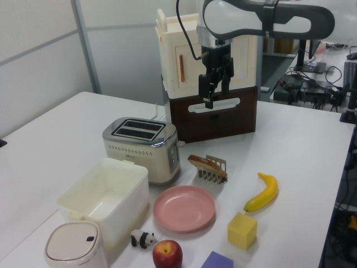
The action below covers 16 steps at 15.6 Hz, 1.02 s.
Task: Put the bread in the toaster
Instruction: 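Move the gripper down to the bread slice in the metal toast rack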
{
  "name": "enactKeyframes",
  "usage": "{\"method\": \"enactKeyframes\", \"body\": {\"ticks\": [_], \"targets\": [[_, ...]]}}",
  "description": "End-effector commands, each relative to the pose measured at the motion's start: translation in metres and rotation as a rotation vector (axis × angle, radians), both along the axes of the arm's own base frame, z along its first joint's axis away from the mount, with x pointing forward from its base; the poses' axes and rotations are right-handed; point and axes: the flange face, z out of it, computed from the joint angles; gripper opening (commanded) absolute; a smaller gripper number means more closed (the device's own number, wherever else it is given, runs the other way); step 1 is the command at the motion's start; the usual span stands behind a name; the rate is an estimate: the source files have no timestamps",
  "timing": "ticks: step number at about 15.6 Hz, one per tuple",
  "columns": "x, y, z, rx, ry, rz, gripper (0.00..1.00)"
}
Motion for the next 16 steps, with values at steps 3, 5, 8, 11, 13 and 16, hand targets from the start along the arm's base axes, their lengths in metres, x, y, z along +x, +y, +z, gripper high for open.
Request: {"method": "enactKeyframes", "body": {"ticks": [3, 5, 8, 11, 13, 16], "targets": [[0.009, -0.007, 0.012, -0.024, 0.008, 0.126, 1.00], [0.011, -0.008, 0.010, -0.017, 0.002, 0.118, 1.00], [0.011, -0.010, 0.006, -0.002, 0.007, 0.138, 1.00], [0.023, -0.008, -0.012, -0.012, -0.006, 0.136, 1.00], [0.031, -0.009, -0.033, -0.014, 0.017, 0.142, 1.00], [0.042, -0.003, -0.065, -0.048, 0.050, 0.166, 1.00]]}}
